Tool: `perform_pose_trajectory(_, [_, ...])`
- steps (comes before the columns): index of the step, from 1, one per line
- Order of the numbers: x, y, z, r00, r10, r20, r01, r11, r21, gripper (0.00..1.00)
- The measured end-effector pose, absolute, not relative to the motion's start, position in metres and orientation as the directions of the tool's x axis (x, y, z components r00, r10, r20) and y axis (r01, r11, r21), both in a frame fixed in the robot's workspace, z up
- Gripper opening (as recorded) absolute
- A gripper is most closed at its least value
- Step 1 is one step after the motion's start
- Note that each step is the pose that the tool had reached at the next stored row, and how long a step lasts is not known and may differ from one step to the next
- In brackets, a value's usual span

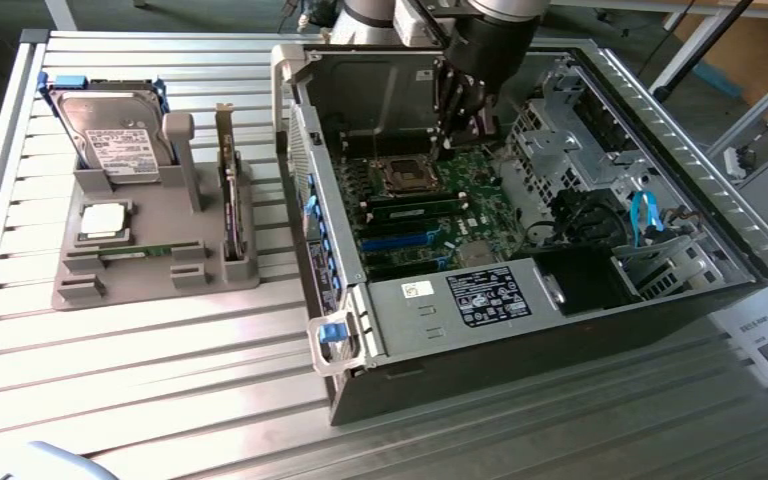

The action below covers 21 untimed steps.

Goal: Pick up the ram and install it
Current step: 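Press down the ram until it locks into place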

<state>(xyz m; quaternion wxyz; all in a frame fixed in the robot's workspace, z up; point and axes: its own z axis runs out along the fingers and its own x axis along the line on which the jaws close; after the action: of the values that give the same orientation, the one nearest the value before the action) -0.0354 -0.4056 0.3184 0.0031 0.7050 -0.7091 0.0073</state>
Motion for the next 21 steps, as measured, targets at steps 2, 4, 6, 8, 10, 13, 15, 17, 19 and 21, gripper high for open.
perform_pose_trajectory(2, [-0.032,-0.406,0.318,-0.006,-1.000,0.015,-1.000,0.006,-0.006,0.10])
perform_pose_trajectory(4, [-0.028,-0.406,0.318,-0.006,-1.000,0.015,-1.000,0.006,-0.006,0.10])
perform_pose_trajectory(6, [-0.024,-0.406,0.318,-0.006,-1.000,0.015,-1.000,0.006,-0.006,0.10])
perform_pose_trajectory(8, [-0.020,-0.406,0.318,-0.006,-1.000,0.016,-1.000,0.006,-0.006,0.10])
perform_pose_trajectory(10, [-0.018,-0.406,0.318,-0.006,-1.000,0.016,-1.000,0.006,-0.006,0.10])
perform_pose_trajectory(13, [-0.018,-0.406,0.318,-0.006,-1.000,0.016,-1.000,0.006,-0.006,0.10])
perform_pose_trajectory(15, [-0.018,-0.406,0.319,-0.006,-1.000,0.016,-1.000,0.006,-0.006,0.10])
perform_pose_trajectory(17, [-0.018,-0.406,0.320,-0.006,-1.000,0.016,-1.000,0.006,-0.006,0.10])
perform_pose_trajectory(19, [-0.018,-0.406,0.322,-0.006,-1.000,0.015,-1.000,0.006,-0.006,0.10])
perform_pose_trajectory(21, [-0.018,-0.406,0.325,-0.006,-1.000,0.016,-1.000,0.006,-0.006,0.10])
